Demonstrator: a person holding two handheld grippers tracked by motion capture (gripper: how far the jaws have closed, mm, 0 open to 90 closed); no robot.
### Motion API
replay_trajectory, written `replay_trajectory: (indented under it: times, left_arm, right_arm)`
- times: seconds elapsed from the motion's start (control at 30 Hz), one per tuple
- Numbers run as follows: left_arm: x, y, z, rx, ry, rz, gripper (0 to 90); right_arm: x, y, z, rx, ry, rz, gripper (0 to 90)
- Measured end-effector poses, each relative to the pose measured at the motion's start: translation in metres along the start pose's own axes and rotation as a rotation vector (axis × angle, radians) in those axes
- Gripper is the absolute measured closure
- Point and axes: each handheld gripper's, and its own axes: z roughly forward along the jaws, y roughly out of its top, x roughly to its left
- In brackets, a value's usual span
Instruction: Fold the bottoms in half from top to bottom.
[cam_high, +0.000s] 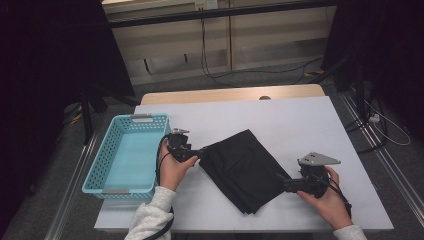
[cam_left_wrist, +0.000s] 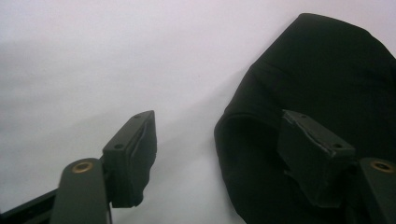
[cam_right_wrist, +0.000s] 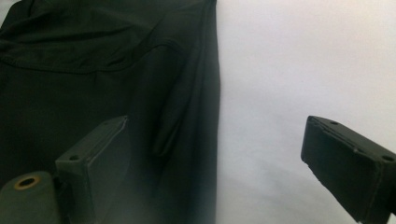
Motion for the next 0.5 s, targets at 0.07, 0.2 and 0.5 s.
replay_trajectory:
  times: [0.07,0.2,0.5]
  left_arm:
    - [-0.001,0.000,0.000,-0.001,-0.005,0.002,26.9]
    - [-0.003,-0.001,-0.001,-0.001,-0.005,0.012,26.4]
    - [-0.003,-0.001,-0.003,0.002,-0.002,0.008,24.6]
  right_arm:
    - [0.002,0.001,0.002,0.005,0.001,-0.003,7.7]
    - [0.007,0.002,0.008,0.018,0.008,-0.011,7.5]
    - [0.018,0.004,0.018,0.037,0.002,-0.032,11.1]
